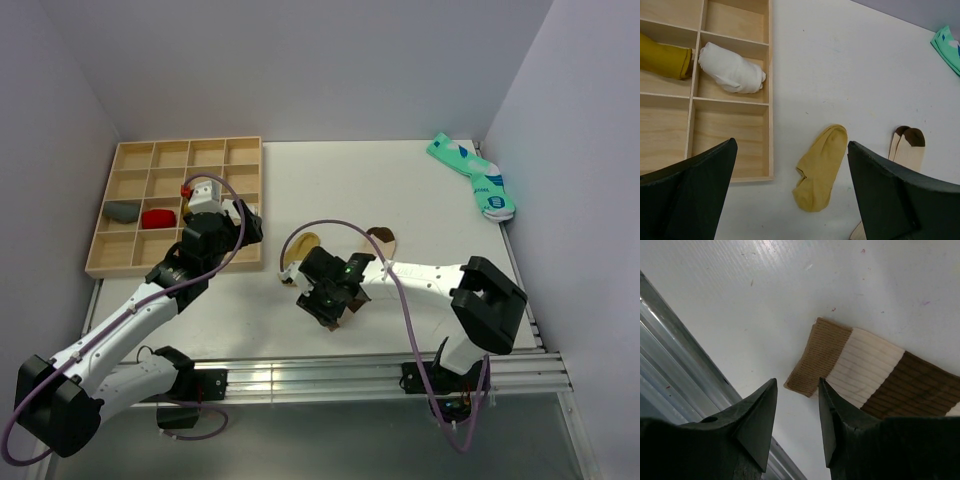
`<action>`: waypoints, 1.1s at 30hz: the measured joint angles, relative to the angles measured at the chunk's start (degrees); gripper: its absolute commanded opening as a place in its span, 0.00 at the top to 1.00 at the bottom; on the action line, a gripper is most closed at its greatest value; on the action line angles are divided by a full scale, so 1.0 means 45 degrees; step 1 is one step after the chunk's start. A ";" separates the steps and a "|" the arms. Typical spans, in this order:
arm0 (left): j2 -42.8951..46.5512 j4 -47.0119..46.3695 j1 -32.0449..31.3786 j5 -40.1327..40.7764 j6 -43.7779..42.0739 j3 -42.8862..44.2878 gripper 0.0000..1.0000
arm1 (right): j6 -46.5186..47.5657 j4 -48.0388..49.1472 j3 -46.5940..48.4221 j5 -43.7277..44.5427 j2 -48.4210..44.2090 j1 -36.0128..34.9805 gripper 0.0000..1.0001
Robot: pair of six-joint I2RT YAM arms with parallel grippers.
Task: Roll the socks
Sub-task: Roll the sock at the center of the board.
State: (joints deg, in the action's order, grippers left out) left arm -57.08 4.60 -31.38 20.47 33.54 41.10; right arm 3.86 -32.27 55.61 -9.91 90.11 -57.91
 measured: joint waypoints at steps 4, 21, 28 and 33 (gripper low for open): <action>0.0000 -0.0005 0.0015 -0.0005 0.0000 0.0000 0.02 | -0.0015 0.0005 0.0000 0.0010 0.0398 -0.0155 0.55; -0.0151 -0.0228 0.0170 -0.0039 -0.0029 -0.0015 0.02 | -0.0049 -0.0010 0.0238 0.0544 0.1462 -0.0219 0.65; -0.0209 -0.0471 0.0185 -0.0155 -0.0024 -0.0296 0.03 | 0.0641 -0.0010 0.0316 0.0724 0.1540 -0.0010 0.84; -0.0233 -0.0806 0.0194 -0.0321 -0.0019 -0.0350 0.10 | 0.1753 0.0350 0.0316 -0.0257 0.1525 0.1443 0.90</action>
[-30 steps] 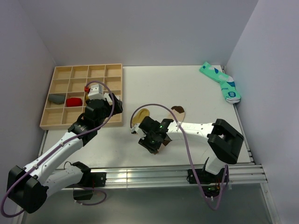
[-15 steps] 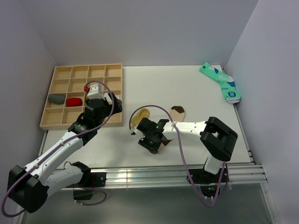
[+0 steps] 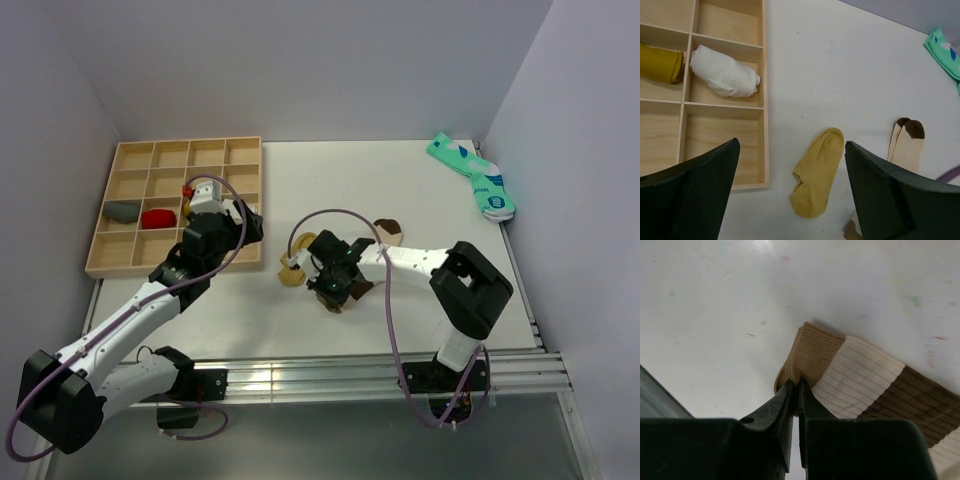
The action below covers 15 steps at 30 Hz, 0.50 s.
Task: Roll the socks
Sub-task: Roll the sock at the center of the board.
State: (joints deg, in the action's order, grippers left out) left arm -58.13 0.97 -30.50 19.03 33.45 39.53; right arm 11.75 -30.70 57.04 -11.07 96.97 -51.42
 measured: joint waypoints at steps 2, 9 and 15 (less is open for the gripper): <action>-0.0102 -0.0296 0.0010 -0.0204 -0.0005 -0.0029 0.15 | 0.0379 0.0092 0.0005 -0.0539 -0.0010 0.0811 0.92; -0.0495 -0.2166 0.0010 -0.1690 -0.0296 -0.1137 0.34 | 0.1841 -0.0015 0.0005 -0.2589 -0.0738 0.2875 0.93; -0.1817 -0.4299 -0.0005 -0.3483 -0.0724 -0.1695 0.43 | 0.2370 -0.0058 -0.0010 -0.3677 -0.1855 0.3177 0.82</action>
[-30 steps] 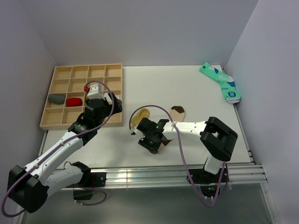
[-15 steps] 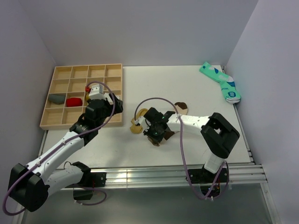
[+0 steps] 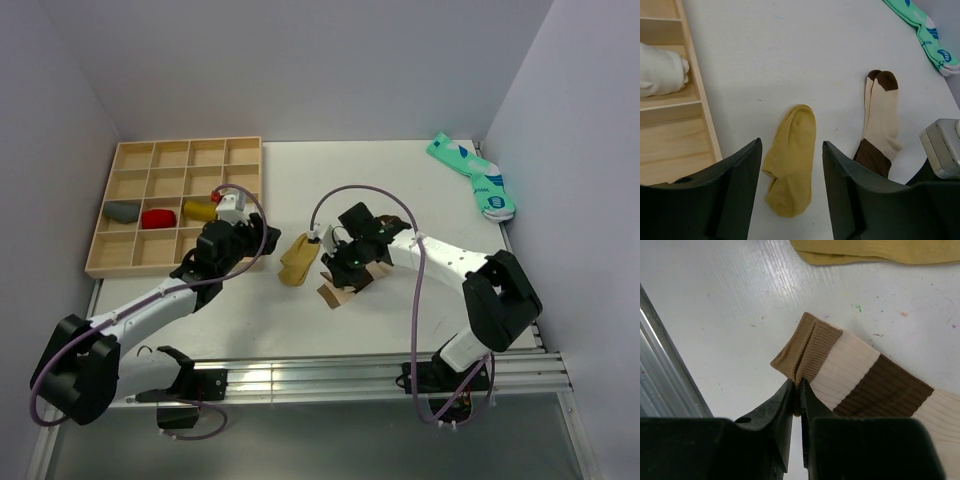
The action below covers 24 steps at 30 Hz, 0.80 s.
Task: Roll the socks
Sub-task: Roll the sock at the center of the board.
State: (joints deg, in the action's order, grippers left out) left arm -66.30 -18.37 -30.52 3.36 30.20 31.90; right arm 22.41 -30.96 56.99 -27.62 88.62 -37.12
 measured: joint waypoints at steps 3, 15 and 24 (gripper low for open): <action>-0.0515 -0.0525 -0.0034 -0.0423 -0.0097 -0.0019 0.42 | -0.0102 -0.0005 0.0000 0.0189 0.0078 0.0000 0.70; 0.0393 -0.0733 -0.0058 -0.0500 -0.0131 -0.0083 0.38 | -0.1588 -0.0083 0.0034 0.2050 0.0622 -0.1477 0.57; 0.0996 -0.0631 -0.0058 -0.0204 -0.0126 -0.0185 0.35 | -0.2798 0.0199 0.0039 0.3351 0.1651 -0.2356 0.57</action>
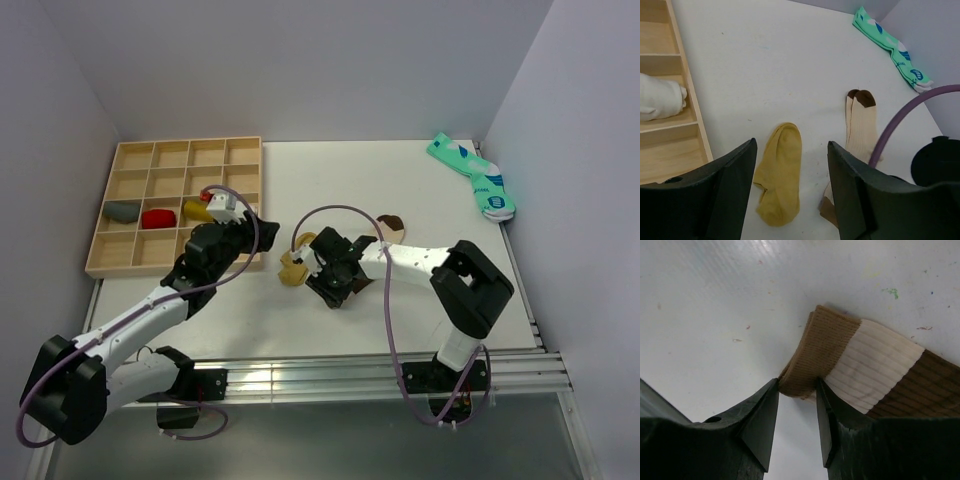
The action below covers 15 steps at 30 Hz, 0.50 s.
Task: Roll the socks
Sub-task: Roll the sock at the center of the board.
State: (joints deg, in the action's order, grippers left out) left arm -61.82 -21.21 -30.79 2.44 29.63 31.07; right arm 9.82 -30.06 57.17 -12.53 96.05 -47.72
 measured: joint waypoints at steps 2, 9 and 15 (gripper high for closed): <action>0.0219 0.0024 0.0000 0.0155 0.0000 0.0000 0.34 | -0.0175 0.0083 0.0005 0.0262 0.0291 -0.0029 0.57; 0.0792 0.0131 0.0000 0.0452 0.0000 0.0000 0.34 | -0.0437 0.0204 0.0185 0.0831 0.0432 -0.0165 0.53; 0.0942 0.0583 0.0000 0.0583 0.0000 0.0000 0.33 | -0.0476 0.0199 0.0389 0.1370 0.0607 -0.0515 0.47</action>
State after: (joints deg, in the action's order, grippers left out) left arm -57.58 -18.59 -30.79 5.06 29.63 31.07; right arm 7.68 -29.17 58.92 -6.37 98.78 -50.04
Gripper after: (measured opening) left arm 0.668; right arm 0.517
